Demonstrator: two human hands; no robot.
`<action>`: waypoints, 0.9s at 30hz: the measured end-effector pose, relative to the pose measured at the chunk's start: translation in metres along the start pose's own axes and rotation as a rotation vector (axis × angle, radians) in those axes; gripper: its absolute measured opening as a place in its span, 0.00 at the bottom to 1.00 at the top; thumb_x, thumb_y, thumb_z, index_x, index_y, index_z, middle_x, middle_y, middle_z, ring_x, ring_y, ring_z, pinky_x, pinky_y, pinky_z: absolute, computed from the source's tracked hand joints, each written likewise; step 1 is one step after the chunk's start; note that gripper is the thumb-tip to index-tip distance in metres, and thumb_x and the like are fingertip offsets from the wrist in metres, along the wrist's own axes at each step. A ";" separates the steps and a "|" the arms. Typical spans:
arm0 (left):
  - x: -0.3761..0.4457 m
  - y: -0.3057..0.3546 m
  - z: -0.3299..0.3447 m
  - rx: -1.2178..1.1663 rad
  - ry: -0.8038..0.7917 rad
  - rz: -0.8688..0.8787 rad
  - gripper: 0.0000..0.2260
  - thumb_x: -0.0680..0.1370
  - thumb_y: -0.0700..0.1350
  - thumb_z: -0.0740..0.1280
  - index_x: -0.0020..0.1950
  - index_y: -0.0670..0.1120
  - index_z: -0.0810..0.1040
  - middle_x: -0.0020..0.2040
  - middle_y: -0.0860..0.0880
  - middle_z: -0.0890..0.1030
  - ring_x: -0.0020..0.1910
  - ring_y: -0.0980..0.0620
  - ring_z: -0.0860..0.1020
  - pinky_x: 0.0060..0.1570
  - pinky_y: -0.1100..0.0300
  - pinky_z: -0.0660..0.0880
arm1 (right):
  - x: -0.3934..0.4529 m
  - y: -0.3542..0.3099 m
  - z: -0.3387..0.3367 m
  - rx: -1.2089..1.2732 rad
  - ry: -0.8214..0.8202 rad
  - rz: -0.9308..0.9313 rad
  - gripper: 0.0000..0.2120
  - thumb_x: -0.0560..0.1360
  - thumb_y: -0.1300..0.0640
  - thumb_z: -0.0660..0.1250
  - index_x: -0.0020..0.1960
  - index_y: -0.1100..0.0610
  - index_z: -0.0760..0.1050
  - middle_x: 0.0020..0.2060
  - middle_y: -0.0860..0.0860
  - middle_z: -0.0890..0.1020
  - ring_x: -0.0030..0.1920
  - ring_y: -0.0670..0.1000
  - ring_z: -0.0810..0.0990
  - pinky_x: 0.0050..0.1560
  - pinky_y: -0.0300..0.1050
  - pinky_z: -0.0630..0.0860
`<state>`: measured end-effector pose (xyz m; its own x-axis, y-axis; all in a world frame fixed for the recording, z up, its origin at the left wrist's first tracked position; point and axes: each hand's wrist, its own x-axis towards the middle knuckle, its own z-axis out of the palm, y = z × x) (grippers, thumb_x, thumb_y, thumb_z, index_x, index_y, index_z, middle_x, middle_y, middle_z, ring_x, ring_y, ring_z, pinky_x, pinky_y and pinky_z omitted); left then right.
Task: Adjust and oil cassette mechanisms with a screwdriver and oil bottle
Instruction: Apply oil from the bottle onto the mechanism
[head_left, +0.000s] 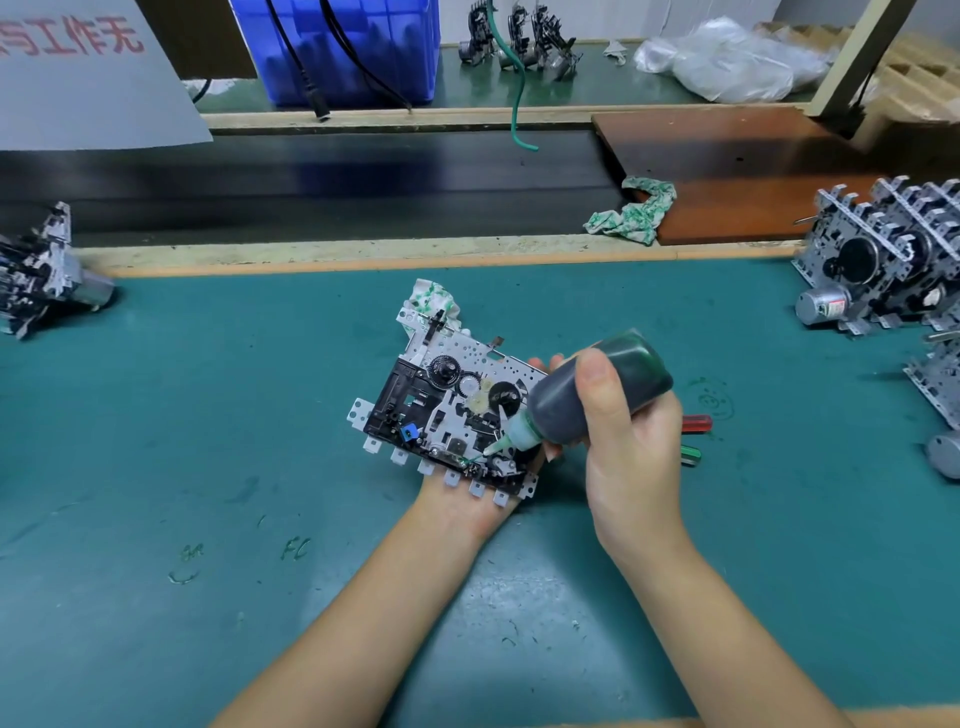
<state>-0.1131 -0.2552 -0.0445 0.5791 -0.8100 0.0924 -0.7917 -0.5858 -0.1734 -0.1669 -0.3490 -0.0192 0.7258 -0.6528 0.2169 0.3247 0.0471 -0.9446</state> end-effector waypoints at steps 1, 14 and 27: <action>0.001 0.002 -0.005 -0.048 -0.023 0.004 0.18 0.52 0.54 0.82 0.37 0.48 0.86 0.41 0.50 0.85 0.41 0.55 0.84 0.43 0.61 0.78 | 0.000 0.001 0.000 0.000 -0.002 -0.003 0.09 0.67 0.42 0.67 0.34 0.47 0.77 0.31 0.46 0.78 0.39 0.49 0.79 0.44 0.40 0.76; 0.000 0.000 -0.016 0.079 -0.104 -0.012 0.25 0.75 0.50 0.46 0.65 0.60 0.75 0.64 0.46 0.78 0.64 0.48 0.75 0.65 0.50 0.66 | 0.013 -0.006 -0.010 0.293 0.155 0.119 0.10 0.68 0.46 0.68 0.40 0.53 0.78 0.32 0.44 0.81 0.36 0.45 0.81 0.36 0.42 0.80; -0.002 -0.003 -0.012 0.039 -0.446 0.091 0.22 0.84 0.41 0.44 0.79 0.44 0.44 0.78 0.39 0.44 0.77 0.41 0.46 0.72 0.48 0.41 | 0.066 -0.006 -0.051 -0.452 -0.030 -0.038 0.16 0.72 0.63 0.71 0.55 0.50 0.73 0.48 0.40 0.80 0.48 0.37 0.80 0.50 0.30 0.73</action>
<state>-0.1142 -0.2525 -0.0324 0.5415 -0.7620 -0.3551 -0.8403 -0.5046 -0.1984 -0.1518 -0.4314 -0.0122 0.7380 -0.6252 0.2538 0.0588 -0.3151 -0.9472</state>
